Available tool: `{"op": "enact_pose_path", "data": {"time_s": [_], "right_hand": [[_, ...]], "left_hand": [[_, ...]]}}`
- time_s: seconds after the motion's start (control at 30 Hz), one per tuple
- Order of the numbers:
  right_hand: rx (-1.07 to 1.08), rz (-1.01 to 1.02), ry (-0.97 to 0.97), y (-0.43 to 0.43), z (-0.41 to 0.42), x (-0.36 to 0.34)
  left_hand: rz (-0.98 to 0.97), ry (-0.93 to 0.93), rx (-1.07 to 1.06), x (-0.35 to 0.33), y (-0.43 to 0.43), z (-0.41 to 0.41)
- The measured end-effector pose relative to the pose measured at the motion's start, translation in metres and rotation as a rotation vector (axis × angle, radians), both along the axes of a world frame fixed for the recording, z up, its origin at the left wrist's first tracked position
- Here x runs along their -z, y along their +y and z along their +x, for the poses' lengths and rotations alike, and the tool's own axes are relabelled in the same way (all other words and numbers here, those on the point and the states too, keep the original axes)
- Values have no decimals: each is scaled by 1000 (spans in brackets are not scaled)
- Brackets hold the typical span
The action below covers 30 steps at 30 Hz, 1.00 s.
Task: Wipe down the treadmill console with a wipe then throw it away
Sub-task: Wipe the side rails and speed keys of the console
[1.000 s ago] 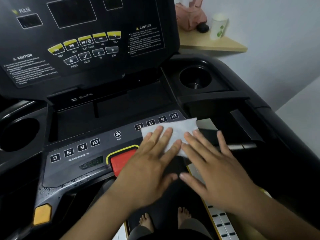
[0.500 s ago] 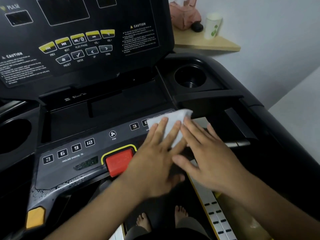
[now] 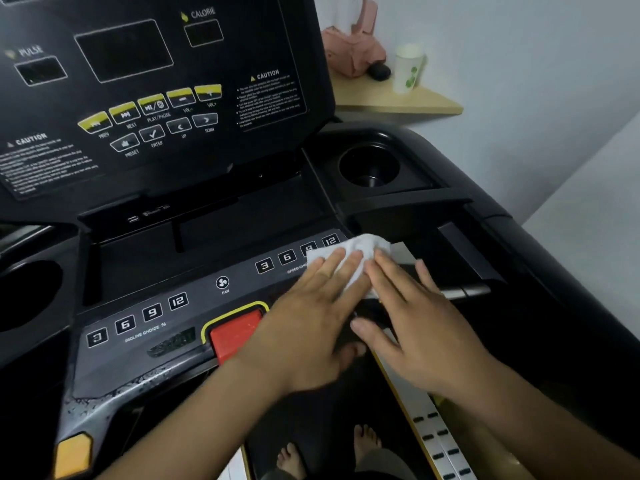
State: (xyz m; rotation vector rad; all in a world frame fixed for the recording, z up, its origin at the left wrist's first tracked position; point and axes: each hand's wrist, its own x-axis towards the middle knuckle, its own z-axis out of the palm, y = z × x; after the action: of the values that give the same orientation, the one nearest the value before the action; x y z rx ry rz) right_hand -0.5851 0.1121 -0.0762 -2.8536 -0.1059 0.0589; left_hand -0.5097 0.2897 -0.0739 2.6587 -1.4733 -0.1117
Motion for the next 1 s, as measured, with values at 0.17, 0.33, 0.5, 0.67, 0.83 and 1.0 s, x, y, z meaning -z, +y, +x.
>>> {"op": "enact_pose_path", "data": {"time_s": [0.17, 0.33, 0.5, 0.67, 0.83, 1.0], "right_hand": [[-4, -99, 0, 15, 12, 1], [-91, -171, -71, 33, -16, 10], [-108, -245, -31, 51, 46, -15], [-234, -234, -21, 64, 4, -5], [-298, -260, -17, 77, 23, -12], [-330, -310, 90, 107, 54, -33]], "left_hand": [[78, -117, -80, -4, 12, -3], [86, -116, -60, 4, 47, -31], [149, -114, -272, -16, 45, 12], [67, -133, -281, -5, 67, -42], [99, -223, -350, 6, 87, -37], [123, -233, -440, 1, 105, -15]]}}
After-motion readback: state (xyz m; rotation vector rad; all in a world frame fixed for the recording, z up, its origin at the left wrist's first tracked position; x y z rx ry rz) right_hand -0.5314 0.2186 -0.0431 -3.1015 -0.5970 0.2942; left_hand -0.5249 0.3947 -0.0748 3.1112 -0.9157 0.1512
